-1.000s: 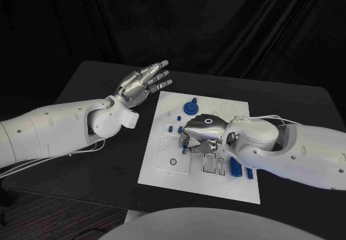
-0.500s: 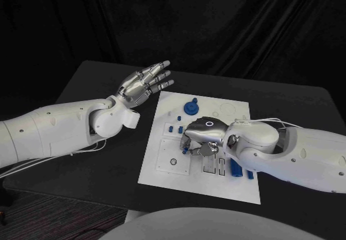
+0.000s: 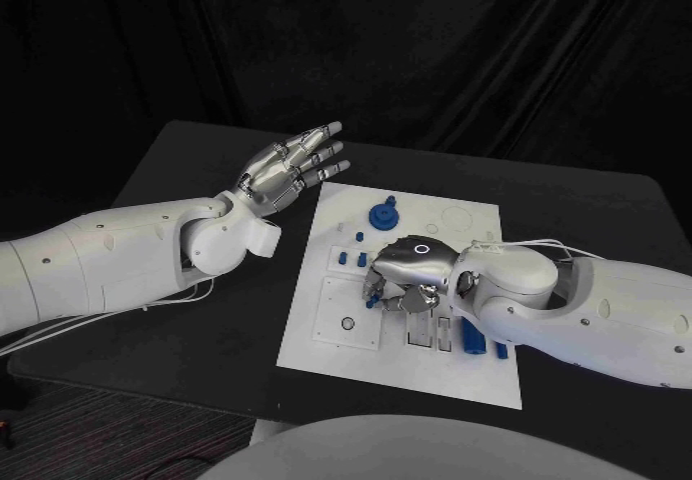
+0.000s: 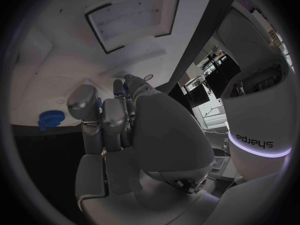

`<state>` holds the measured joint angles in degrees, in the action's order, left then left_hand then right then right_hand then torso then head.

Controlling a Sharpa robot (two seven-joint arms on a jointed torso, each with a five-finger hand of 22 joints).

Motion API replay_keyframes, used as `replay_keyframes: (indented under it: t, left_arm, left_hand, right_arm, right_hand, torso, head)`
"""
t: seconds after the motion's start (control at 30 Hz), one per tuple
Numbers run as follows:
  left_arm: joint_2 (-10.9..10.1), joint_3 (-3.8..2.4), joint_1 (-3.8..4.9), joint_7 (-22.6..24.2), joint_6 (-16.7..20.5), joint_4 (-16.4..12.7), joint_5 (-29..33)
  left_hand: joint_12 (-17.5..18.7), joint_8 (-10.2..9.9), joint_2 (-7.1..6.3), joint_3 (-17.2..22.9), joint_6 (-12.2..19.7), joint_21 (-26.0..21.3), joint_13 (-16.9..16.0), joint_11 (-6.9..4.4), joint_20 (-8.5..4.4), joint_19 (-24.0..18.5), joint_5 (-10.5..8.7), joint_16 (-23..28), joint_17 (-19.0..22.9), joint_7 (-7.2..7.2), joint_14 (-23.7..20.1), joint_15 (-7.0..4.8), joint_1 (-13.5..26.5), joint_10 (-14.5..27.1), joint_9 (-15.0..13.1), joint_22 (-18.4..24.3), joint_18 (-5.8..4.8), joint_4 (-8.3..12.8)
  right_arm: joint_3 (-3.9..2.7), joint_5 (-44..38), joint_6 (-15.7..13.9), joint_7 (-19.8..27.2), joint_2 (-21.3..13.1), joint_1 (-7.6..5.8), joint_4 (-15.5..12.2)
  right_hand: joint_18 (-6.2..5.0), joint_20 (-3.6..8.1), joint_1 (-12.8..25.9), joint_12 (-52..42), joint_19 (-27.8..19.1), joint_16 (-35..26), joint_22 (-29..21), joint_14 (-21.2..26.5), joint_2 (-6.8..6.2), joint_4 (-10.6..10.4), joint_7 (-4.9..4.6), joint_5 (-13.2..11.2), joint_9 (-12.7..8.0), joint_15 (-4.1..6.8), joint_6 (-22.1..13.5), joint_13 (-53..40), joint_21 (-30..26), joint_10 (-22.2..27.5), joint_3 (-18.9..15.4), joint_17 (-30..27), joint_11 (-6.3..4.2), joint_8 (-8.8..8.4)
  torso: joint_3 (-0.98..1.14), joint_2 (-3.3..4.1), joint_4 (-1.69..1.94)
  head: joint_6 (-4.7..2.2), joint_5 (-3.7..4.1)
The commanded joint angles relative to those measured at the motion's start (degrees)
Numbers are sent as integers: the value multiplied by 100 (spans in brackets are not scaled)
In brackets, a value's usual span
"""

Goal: Assemble the parts on the task board

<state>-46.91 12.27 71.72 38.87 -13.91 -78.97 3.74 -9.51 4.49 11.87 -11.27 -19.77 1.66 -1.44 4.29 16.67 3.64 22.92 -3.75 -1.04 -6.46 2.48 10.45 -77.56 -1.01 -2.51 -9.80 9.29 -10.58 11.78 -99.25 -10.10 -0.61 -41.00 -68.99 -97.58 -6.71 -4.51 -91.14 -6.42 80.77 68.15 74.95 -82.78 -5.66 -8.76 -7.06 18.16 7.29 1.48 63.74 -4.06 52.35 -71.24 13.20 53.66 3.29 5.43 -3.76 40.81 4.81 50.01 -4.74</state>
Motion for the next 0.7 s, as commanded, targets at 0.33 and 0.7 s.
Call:
replay_keyframes:
  t: [0.33, 0.7]
  left_arm:
    - [20, -6, -14, 109, -132, 14, 1]
    - [24, -6, -18, 67, -152, 27, 1]
  left_hand:
    - [-10, 41, 83, -9, -16, 7, -4, 36, -5, 22, 41, -17, 0, 3, -16, 45, -9, 15, -4, 12, 55, 24]
    - [-13, 51, 105, -1, -35, 7, -4, 41, -4, 23, 52, -19, -1, -6, -17, 46, -11, 15, -8, 12, 55, 24]
  right_arm:
    - [9, -13, 4, -88, 43, 42, 5]
    - [9, -13, -55, -26, 65, 45, -32]
  right_hand:
    - [18, -28, 131, 63, -94, -114, 630, 94, -76, -39, -61, -88, -38, -64, -162, 8, -247, 128, 45, -124, 63, -125]
    - [12, -38, 129, 41, -120, -118, 627, 123, -67, -18, -40, -115, -10, -65, -56, -8, -262, 126, 66, -130, 55, -72]
  torso:
    - [-1, 0, 1]
    - [0, 0, 1]
  head:
    - [-1, -14]
    - [-1, -26]
